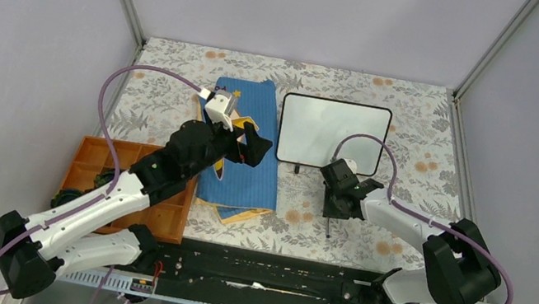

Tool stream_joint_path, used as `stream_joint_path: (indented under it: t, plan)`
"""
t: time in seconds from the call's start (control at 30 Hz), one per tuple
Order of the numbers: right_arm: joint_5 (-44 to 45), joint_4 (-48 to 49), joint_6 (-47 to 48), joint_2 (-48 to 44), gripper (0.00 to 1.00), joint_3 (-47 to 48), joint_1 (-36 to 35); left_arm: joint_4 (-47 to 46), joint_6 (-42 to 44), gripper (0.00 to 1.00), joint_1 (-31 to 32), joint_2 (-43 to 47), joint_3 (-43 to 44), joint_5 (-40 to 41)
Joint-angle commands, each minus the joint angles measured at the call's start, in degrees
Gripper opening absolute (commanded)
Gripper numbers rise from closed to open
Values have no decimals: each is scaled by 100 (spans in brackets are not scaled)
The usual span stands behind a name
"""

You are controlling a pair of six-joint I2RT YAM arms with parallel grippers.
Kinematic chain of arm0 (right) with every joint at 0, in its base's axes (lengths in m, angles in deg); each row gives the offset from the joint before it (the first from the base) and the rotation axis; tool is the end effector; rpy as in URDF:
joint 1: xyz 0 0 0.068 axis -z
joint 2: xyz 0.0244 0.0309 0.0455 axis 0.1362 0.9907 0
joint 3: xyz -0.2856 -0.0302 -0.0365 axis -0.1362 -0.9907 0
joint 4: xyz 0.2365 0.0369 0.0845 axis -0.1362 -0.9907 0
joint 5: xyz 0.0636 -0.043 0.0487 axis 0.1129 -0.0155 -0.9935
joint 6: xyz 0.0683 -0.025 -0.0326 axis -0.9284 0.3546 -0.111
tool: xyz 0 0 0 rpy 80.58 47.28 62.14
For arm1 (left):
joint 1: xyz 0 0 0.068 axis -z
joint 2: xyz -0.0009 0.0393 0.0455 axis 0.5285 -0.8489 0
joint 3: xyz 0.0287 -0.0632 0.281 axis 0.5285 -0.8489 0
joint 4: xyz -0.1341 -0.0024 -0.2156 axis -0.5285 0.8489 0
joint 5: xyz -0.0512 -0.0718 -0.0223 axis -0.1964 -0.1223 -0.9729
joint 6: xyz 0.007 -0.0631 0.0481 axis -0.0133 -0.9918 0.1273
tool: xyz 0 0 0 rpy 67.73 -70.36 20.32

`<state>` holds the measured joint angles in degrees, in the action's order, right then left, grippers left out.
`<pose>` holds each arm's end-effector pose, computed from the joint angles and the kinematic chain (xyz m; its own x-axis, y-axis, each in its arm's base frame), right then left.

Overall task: Write a sentence on the whiteboard
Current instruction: Move the whiteboard marker to the center of the board.

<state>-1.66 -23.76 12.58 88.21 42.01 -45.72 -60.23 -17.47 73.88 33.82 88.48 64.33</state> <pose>0.2117 0.1476 0.1577 -0.8739 -0.0916 -0.4774 -0.1349 0.9892 0.0571 0.1841 -0.1532 0.3332 -0.3616 -0.2278 -0.9041 0.4556 0.8028 -0.3845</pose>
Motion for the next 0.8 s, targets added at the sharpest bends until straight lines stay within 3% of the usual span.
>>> stream_joint_path:
  t: [0.0,0.37,0.63,0.77]
  plan:
    - [-96,70,144,-2,34,59,-52,-93,122,99,19,-41,181,66]
    - [-5,-109,124,-490,68,312,-52,-93,166,99,18,20,181,80]
    - [-140,-86,376,-1408,68,506,-115,-93,192,99,21,37,181,86]
    - [582,154,487,-1897,63,450,-530,-93,201,99,12,30,180,114]
